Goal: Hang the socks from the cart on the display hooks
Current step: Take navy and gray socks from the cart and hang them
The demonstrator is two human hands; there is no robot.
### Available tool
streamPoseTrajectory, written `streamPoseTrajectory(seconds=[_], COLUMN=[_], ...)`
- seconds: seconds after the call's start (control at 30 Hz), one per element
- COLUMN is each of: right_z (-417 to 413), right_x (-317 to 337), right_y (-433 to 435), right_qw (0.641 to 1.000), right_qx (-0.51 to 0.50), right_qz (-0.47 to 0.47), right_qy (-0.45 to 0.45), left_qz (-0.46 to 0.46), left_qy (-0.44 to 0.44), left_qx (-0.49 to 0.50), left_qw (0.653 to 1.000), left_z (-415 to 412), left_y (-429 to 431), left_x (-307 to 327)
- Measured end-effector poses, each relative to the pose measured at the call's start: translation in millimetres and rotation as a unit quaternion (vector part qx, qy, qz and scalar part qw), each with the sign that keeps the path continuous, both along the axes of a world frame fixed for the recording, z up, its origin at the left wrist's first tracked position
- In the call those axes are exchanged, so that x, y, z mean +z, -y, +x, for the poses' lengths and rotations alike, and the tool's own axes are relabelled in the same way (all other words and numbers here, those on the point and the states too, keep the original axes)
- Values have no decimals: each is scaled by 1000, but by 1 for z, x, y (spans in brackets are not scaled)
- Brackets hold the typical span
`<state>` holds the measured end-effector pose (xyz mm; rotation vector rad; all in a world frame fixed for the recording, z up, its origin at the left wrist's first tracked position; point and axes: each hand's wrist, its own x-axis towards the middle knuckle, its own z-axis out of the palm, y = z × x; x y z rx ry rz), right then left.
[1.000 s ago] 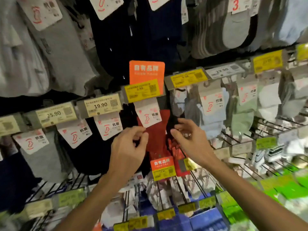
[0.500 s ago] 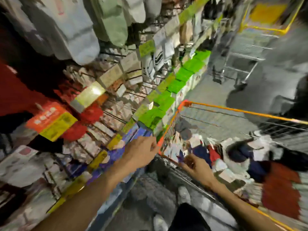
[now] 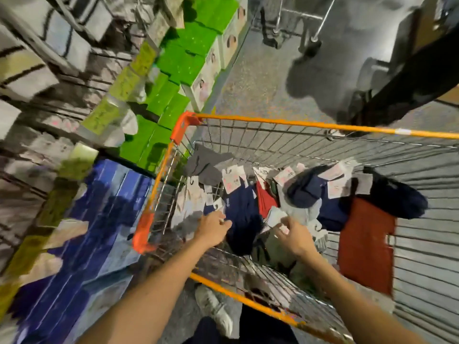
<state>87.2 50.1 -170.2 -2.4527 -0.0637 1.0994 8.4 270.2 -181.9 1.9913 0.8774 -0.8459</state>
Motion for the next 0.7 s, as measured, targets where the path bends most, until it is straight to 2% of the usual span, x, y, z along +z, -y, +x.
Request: streamPoseTrajectory(seconds=[0.17, 0.37, 0.5, 0.7], right_z=[45, 68, 77, 120], right_x=[-60, -116, -134, -136], right_y=[-5, -20, -28, -27], right_qw=[1000, 983, 963, 944], right_qx=[2, 158, 194, 196], right_qz=[-17, -69, -68, -143], right_qy=[-13, 67, 173, 222], left_qz=[-29, -58, -27, -65], left_qy=[-33, -32, -43, -9], left_qx=[118, 240, 241, 310], left_qw=[992, 968, 969, 949], left_z=[46, 80, 84, 94], left_y=[7, 16, 17, 24], left_x=[-56, -117, -139, -150])
